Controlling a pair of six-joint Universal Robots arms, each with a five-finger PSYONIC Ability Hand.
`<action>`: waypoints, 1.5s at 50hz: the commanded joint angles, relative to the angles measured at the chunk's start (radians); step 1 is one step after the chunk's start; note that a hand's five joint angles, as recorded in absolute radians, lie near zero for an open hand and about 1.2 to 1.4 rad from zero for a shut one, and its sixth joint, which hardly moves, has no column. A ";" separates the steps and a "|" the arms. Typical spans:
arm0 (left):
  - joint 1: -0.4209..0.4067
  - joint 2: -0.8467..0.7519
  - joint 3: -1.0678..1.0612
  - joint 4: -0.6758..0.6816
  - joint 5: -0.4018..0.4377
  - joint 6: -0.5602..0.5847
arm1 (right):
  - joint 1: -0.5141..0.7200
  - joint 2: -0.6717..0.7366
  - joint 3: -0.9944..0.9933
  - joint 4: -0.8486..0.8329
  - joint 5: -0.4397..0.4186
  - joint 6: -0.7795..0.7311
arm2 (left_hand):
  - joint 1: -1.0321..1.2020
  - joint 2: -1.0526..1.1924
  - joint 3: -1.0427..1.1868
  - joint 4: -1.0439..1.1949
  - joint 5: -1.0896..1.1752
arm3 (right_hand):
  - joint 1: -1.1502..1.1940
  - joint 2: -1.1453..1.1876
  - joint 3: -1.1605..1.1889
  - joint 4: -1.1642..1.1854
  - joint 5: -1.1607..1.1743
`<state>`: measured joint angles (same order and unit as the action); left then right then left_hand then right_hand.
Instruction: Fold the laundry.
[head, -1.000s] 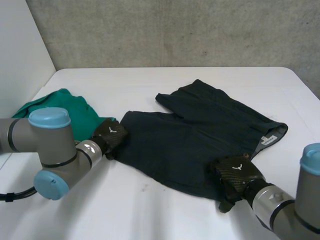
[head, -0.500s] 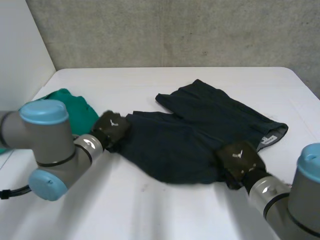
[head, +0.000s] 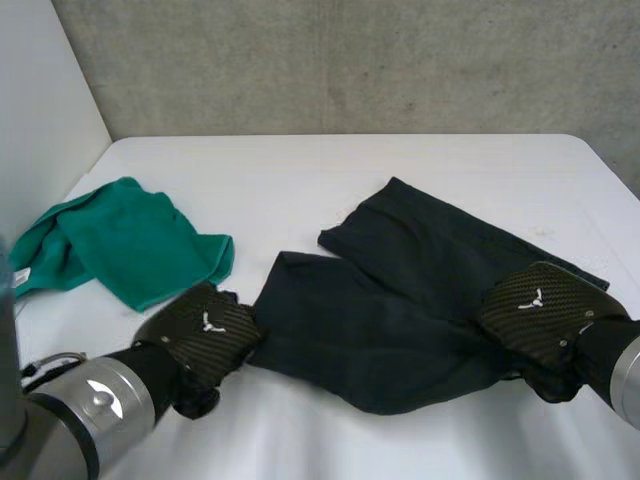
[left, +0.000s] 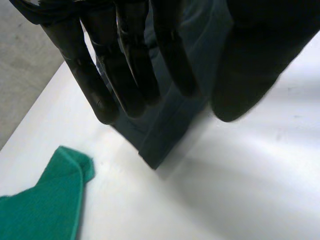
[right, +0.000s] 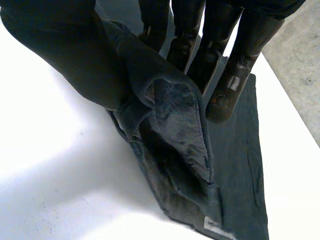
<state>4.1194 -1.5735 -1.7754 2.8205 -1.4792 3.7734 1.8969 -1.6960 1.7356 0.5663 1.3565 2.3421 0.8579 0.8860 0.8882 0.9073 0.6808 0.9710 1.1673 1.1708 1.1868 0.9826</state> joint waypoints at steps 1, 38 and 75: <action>-0.005 -0.161 0.014 0.241 -0.010 -0.090 | -0.079 0.030 0.053 -0.178 -0.085 0.086 | -0.578 -0.607 -0.609 -0.628 -0.576 | 0.425 0.229 0.225 0.209 0.239; 0.051 -0.302 0.139 0.389 -0.184 -0.159 | -0.104 0.093 0.068 -0.302 -0.086 0.194 | 0.538 0.510 0.508 0.489 0.541 | 0.425 0.229 0.225 0.209 0.239; -0.076 -0.448 0.367 0.540 -0.182 0.016 | -0.231 0.136 0.036 -0.299 -0.042 -0.027 | 0.538 0.510 0.508 0.489 0.541 | 0.425 0.229 0.225 0.209 0.239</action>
<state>4.0368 -1.7796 -1.6147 3.1889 -1.6648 3.7857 1.6743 -1.6419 1.8062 0.4279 1.2713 2.2389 1.1458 1.1949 1.1866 1.1981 0.9664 0.9710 1.1673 1.1709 1.1869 0.9901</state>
